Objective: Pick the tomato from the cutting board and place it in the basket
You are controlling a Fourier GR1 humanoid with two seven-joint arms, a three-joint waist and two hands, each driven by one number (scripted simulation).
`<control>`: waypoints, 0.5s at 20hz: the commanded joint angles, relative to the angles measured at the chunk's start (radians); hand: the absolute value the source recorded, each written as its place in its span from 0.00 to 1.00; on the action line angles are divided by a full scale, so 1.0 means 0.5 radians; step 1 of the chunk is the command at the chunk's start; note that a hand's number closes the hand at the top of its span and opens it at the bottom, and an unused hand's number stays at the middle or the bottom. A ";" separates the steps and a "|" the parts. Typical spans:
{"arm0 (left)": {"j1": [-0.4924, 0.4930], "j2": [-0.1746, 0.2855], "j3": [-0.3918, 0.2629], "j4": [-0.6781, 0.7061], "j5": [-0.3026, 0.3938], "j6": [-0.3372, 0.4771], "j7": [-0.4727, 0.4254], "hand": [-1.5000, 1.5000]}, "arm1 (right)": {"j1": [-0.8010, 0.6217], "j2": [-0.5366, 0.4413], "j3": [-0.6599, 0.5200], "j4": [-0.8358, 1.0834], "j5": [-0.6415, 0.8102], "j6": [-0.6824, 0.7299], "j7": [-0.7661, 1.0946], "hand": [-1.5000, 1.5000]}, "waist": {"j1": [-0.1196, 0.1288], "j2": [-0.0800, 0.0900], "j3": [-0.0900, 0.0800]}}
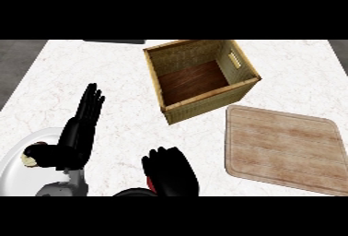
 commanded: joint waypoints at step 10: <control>0.165 0.035 0.042 -0.057 0.035 -0.034 -0.062 0.50 | -0.616 0.034 0.293 -0.942 -0.500 -0.484 0.975 1.00 | -0.083 -0.024 -0.003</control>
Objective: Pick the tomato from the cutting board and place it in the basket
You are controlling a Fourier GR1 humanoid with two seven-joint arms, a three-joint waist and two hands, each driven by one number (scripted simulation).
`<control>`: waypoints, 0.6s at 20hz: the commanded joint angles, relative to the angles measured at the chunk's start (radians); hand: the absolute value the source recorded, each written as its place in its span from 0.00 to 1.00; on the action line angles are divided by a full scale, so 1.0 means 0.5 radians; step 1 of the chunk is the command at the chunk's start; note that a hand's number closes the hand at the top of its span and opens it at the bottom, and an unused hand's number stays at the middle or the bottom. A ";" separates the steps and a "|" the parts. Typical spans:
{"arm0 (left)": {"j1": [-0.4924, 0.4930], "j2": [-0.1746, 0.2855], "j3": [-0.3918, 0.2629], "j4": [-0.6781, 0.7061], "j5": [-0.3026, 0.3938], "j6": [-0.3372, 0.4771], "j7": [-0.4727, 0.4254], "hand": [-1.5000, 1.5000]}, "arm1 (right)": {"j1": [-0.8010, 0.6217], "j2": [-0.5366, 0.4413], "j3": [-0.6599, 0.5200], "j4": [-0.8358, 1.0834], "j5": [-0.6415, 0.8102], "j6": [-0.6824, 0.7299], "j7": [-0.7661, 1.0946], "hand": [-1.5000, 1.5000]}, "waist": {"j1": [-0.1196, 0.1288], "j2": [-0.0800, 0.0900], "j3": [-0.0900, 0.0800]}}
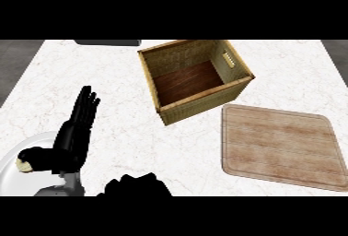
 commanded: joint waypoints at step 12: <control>-0.048 -0.009 0.041 0.002 -0.008 0.053 0.074 0.50 | -0.708 0.002 -0.515 -0.186 -0.230 0.358 0.753 1.00 | -0.079 0.000 -0.001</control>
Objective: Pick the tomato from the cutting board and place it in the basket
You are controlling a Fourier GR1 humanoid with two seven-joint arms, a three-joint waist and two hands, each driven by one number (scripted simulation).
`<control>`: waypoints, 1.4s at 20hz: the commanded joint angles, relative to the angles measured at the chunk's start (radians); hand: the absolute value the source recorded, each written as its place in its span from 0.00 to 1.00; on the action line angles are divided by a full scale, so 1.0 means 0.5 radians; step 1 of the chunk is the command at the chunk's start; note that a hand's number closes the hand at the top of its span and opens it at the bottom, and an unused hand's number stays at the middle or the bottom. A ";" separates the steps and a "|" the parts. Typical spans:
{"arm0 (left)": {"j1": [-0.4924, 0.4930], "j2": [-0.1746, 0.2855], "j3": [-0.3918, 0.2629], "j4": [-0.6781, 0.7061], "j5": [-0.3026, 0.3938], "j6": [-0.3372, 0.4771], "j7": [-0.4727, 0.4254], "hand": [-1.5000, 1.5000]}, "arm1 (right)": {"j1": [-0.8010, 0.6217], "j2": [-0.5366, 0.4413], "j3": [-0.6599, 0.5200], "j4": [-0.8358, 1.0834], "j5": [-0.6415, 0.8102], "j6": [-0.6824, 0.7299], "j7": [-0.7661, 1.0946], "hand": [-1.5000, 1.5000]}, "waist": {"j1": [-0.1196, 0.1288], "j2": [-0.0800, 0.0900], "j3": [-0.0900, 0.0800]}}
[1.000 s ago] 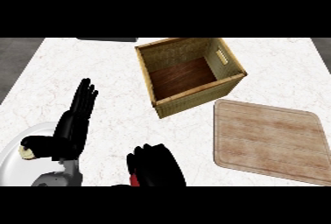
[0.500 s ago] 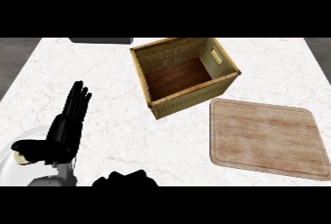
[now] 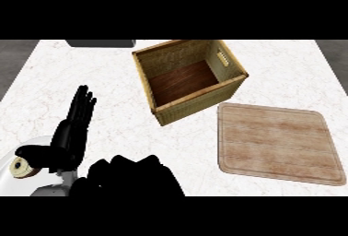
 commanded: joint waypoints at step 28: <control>0.025 -0.005 0.003 -0.136 0.003 -0.009 0.107 0.50 | 0.141 -0.207 -1.005 0.915 0.124 0.484 -1.007 1.00 | 0.000 0.016 0.003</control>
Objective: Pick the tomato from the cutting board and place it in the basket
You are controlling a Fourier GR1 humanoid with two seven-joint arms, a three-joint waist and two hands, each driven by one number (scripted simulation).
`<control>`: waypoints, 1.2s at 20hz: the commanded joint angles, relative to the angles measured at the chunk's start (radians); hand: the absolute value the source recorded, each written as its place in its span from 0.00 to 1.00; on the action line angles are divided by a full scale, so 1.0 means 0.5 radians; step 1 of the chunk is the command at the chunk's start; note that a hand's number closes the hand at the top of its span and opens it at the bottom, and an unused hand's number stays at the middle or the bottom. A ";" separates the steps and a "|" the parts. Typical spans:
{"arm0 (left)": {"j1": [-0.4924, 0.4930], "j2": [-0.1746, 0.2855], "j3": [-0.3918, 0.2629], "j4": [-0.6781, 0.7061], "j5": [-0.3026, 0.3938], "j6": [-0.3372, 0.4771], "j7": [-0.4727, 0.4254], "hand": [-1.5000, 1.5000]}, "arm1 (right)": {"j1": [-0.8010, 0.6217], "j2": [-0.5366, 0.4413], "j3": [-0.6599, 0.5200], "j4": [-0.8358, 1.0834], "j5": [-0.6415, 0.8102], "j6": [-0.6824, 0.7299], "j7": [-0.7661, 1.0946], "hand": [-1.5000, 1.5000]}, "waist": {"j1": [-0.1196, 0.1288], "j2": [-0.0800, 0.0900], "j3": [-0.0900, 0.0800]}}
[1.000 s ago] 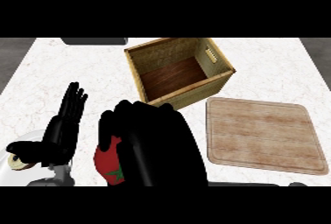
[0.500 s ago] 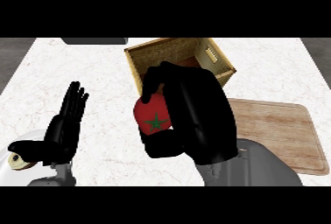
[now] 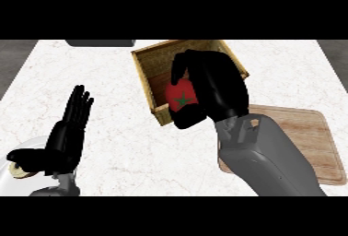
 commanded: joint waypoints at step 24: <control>0.132 0.028 0.024 -0.098 0.012 -0.075 -0.015 0.50 | 0.217 0.113 -0.466 0.615 0.191 -0.128 -0.714 0.00 | -0.004 -0.002 -0.002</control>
